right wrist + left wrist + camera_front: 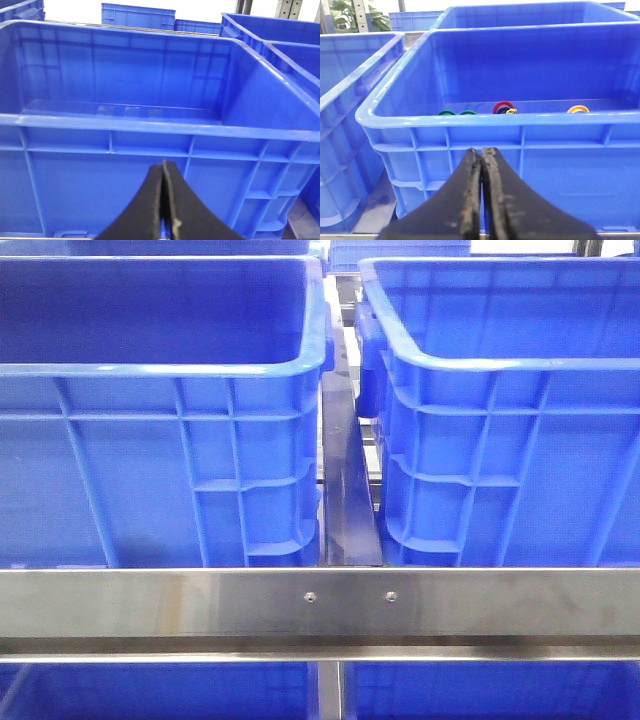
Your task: Pick red and yellow buttons and place in box
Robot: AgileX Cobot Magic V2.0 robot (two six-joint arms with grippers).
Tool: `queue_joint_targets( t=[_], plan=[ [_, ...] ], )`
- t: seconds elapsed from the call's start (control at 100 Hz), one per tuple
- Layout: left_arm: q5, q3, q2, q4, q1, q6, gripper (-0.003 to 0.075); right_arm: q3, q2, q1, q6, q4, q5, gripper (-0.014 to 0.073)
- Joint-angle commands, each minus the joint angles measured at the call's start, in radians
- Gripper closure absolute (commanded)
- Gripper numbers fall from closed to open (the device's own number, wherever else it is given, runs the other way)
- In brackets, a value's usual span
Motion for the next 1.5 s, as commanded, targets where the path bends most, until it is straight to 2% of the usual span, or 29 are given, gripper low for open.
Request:
queue_joint_targets(
  t=[0.0, 0.32, 0.5, 0.59, 0.7, 0.95, 1.16, 1.21, 1.26, 1.41, 1.49],
  plan=[
    [-0.087, 0.047, -0.034, -0.008, -0.009, -0.009, 0.0739, -0.023, -0.027, -0.005, -0.003, -0.009, -0.091, 0.0661],
    [-0.096, 0.041, -0.034, -0.008, -0.009, -0.009, 0.0739, -0.023, -0.027, -0.005, -0.003, -0.009, -0.091, 0.0661],
    [-0.069, -0.031, -0.034, 0.008, -0.009, -0.009, 0.0739, -0.023, -0.027, -0.005, -0.003, -0.009, -0.091, 0.0661],
    [0.001, -0.098, -0.016, 0.008, -0.009, -0.009, 0.0739, -0.023, -0.027, -0.005, -0.003, -0.009, -0.091, 0.0661],
    [0.152, -0.187, 0.033, 0.008, -0.009, -0.009, 0.0739, -0.023, -0.027, -0.005, -0.003, -0.009, -0.091, 0.0661],
    [0.386, -0.412, 0.215, 0.008, -0.009, -0.009, 0.0739, -0.023, -0.027, -0.005, -0.003, -0.009, -0.091, 0.0661],
    [0.478, -0.568, 0.405, 0.001, -0.009, -0.009, 0.0727, -0.023, -0.027, -0.005, -0.003, -0.009, -0.091, 0.0661],
    [0.496, -0.602, 0.452, -0.002, -0.009, -0.009, 0.0687, -0.023, -0.027, -0.005, -0.003, -0.009, -0.091, 0.0661],
    [0.505, -0.636, 0.498, -0.002, -0.009, -0.009, 0.0612, -0.023, -0.027, -0.005, -0.003, -0.009, -0.091, 0.0661],
    [0.505, -0.732, 0.632, -0.002, -0.009, -0.009, 0.0275, -0.023, -0.027, -0.005, -0.003, -0.009, -0.091, 0.0661],
    [0.503, -0.776, 0.699, -0.002, -0.009, -0.009, 0.0211, -0.023, -0.027, -0.005, -0.003, -0.009, -0.091, 0.0661]
  ],
)
